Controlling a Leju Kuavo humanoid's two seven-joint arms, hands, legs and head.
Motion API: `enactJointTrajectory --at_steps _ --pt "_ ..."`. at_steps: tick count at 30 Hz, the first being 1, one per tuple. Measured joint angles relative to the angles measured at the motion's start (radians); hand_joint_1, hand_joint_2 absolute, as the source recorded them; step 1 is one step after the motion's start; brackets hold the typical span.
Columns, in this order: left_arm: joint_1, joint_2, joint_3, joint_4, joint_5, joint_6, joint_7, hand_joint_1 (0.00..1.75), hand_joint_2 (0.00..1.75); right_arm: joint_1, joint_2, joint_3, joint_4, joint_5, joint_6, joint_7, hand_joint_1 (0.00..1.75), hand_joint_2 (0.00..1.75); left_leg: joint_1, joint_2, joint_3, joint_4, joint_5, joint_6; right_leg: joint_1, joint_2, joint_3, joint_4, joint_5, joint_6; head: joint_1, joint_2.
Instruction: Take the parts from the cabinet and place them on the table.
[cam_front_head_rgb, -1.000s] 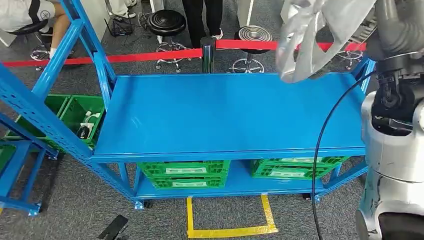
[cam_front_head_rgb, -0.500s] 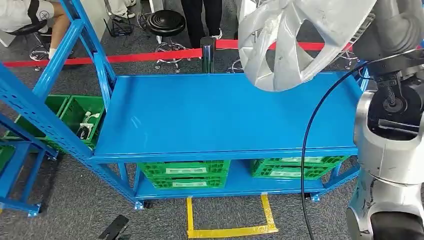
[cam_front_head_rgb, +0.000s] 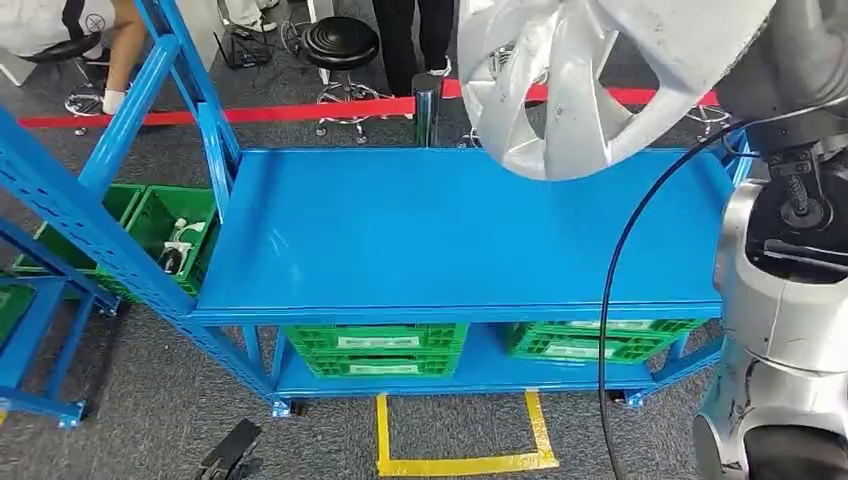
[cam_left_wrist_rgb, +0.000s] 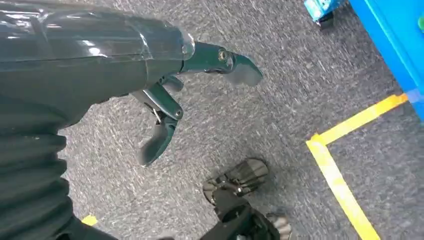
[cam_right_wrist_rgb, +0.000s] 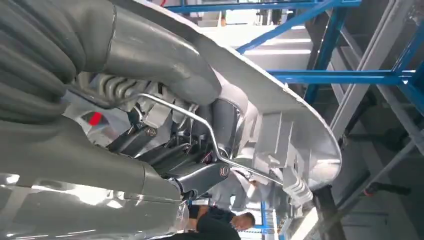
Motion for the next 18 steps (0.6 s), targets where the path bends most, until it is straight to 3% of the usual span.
enactJointTrajectory --at_steps 2,3,4,7,9,10,12,13,14,15,17,18 --pt "-0.008 -0.005 0.000 0.000 0.000 -0.002 0.005 0.00 1.75 -0.007 0.000 0.000 0.006 0.000 0.012 -0.008 1.75 1.75 0.000 -0.005 0.014 0.001 -0.009 -0.008 0.000 0.000 0.048 -0.155 0.119 -0.007 0.006 0.000" --pt "-0.012 -0.007 0.000 0.001 -0.001 -0.005 0.005 0.00 1.75 -0.005 0.000 0.000 0.010 0.000 0.015 -0.014 1.75 1.75 0.001 -0.006 0.015 -0.002 -0.013 -0.014 0.001 0.003 0.071 -0.217 0.140 -0.014 0.007 0.000" --pt "-0.017 -0.008 0.000 0.002 -0.001 -0.006 0.003 0.00 1.75 -0.007 0.000 0.000 0.015 0.000 0.018 -0.020 1.75 1.75 -0.003 -0.007 0.010 0.003 -0.012 -0.019 0.007 0.003 0.071 -0.228 0.145 -0.017 0.004 0.000" --pt "-0.019 -0.010 0.000 0.006 -0.003 -0.007 0.001 0.00 1.75 -0.009 0.000 0.000 0.024 0.000 0.023 -0.024 1.75 1.75 -0.002 -0.005 -0.002 0.002 -0.009 -0.032 0.010 0.002 0.075 -0.248 0.120 -0.034 0.005 0.000" --pt "-0.022 -0.012 0.000 0.008 -0.003 -0.008 -0.005 0.00 1.75 -0.009 0.000 0.001 0.029 0.000 0.024 -0.024 1.75 1.75 -0.001 -0.005 -0.009 0.022 -0.032 -0.047 0.003 0.000 0.087 -0.263 0.123 -0.039 -0.005 0.000" --pt "-0.027 -0.012 0.001 0.008 -0.003 -0.008 -0.006 0.00 1.75 -0.012 0.000 0.001 0.031 0.000 0.023 -0.024 1.75 1.75 0.001 -0.005 -0.035 0.070 -0.058 -0.051 0.002 -0.001 0.088 -0.263 0.122 -0.045 -0.016 0.000" --pt "-0.029 -0.014 0.000 0.009 -0.003 -0.008 -0.002 0.00 1.75 -0.012 0.001 0.002 0.035 0.000 0.020 -0.024 1.75 1.75 0.004 -0.006 -0.123 0.229 -0.118 -0.057 0.003 -0.002 0.088 -0.262 0.119 -0.050 -0.026 0.000" --pt "-0.029 -0.016 0.000 0.009 -0.003 -0.008 0.003 0.00 1.75 -0.013 0.001 0.002 0.036 0.000 0.019 -0.024 1.75 1.75 0.004 -0.006 -0.165 0.295 -0.133 -0.059 0.004 -0.002 0.088 -0.260 0.118 -0.051 -0.029 0.000" --pt "-0.028 -0.017 0.000 0.010 -0.004 -0.009 0.006 0.00 1.75 -0.013 0.001 0.002 0.037 0.000 0.018 -0.024 1.75 1.75 0.004 -0.006 -0.185 0.314 -0.122 -0.059 0.004 -0.001 0.090 -0.259 0.116 -0.052 -0.032 0.000" --pt "-0.027 -0.018 0.000 0.010 -0.005 -0.010 0.008 0.00 1.75 -0.012 0.001 0.003 0.038 0.000 0.016 -0.024 1.75 1.75 0.004 -0.006 -0.183 0.290 -0.087 -0.057 0.004 0.000 0.093 -0.258 0.113 -0.052 -0.035 0.000" --pt "-0.028 -0.020 0.001 0.012 -0.005 -0.012 0.009 0.00 1.75 -0.013 0.001 0.003 0.042 0.000 0.016 -0.024 1.75 1.75 0.004 -0.006 -0.120 0.134 0.024 -0.050 0.005 0.002 0.102 -0.252 0.107 -0.049 -0.040 0.000" --pt "-0.029 -0.020 0.001 0.013 -0.005 -0.013 0.009 0.00 1.75 -0.013 0.001 0.003 0.042 0.000 0.016 -0.024 1.75 1.75 0.003 -0.009 -0.088 0.051 0.058 -0.043 0.006 0.003 0.105 -0.248 0.099 -0.045 -0.042 0.000"
